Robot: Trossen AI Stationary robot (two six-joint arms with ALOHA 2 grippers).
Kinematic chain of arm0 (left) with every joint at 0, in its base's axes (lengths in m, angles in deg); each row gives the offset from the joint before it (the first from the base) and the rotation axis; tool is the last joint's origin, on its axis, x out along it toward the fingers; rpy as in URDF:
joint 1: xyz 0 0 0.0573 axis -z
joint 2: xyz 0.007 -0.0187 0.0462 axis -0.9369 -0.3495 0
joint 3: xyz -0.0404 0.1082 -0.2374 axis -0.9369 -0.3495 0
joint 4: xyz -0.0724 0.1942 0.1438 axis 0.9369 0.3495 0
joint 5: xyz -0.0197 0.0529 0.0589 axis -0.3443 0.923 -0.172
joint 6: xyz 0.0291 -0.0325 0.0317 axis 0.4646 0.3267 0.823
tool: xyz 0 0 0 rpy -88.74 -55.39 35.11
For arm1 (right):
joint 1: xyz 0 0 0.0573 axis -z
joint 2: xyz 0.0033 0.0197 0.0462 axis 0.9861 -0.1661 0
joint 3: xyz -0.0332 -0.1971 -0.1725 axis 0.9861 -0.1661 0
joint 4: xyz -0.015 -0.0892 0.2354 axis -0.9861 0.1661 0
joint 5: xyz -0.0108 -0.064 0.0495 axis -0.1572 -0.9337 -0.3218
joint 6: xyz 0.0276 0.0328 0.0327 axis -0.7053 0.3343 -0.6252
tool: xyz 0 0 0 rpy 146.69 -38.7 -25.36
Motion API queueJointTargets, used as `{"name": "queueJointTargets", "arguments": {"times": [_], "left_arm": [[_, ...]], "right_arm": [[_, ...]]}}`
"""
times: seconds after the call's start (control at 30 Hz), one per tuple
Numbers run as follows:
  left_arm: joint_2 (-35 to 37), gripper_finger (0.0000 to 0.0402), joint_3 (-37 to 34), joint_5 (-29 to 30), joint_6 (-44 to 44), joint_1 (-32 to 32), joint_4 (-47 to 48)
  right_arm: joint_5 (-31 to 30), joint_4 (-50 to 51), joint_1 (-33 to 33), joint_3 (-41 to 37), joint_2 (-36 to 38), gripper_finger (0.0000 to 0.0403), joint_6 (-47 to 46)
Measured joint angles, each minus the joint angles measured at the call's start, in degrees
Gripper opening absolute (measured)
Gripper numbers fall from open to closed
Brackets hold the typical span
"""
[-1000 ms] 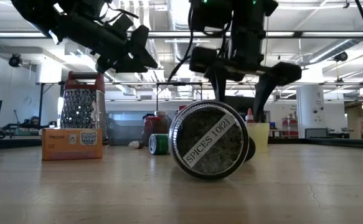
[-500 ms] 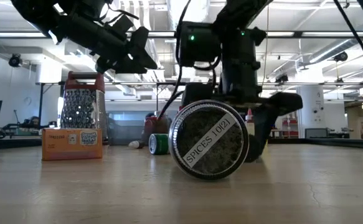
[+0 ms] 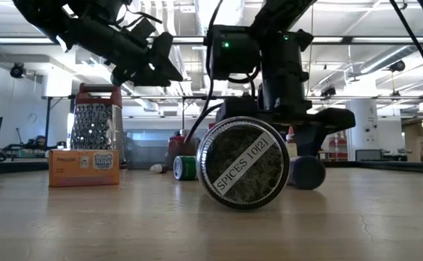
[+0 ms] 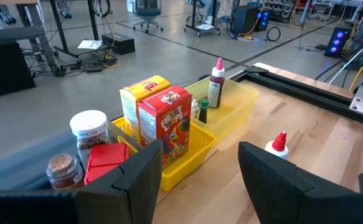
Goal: Pick & Place Kitchen Items
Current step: Put the large purple food coloring bottle into the light yellow bin
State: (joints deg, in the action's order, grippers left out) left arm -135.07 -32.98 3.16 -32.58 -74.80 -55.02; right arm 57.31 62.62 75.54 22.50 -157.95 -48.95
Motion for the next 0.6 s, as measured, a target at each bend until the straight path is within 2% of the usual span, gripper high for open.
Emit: {"name": "queueJointTargets", "arguments": {"times": [0.2, 0.37, 0.5, 0.6], "left_arm": [[0.0, 0.0216, 0.0, 0.0, 0.0, 0.0, 0.0], [0.0, 0.0216, 0.0, 0.0, 0.0, 0.0, 0.0], [0.0, 0.0216, 0.0, 0.0, 0.0, 0.0, 0.0], [0.0, 0.0216, 0.0, 0.0, 0.0, 0.0, 0.0]], "right_arm": [[0.0, 1.2, -0.6, -0.1, 0.1, 0.0151, 2.1], [-2.8, 4.7, -2.2, -0.2, 0.8, 0.0141, 2.5], [-9.1, 10.6, -4.4, -0.6, 2.7, 0.0148, 2.1], [-17.0, 12.0, -6.2, -2.8, 6.2, 0.0145, -0.9]]}}
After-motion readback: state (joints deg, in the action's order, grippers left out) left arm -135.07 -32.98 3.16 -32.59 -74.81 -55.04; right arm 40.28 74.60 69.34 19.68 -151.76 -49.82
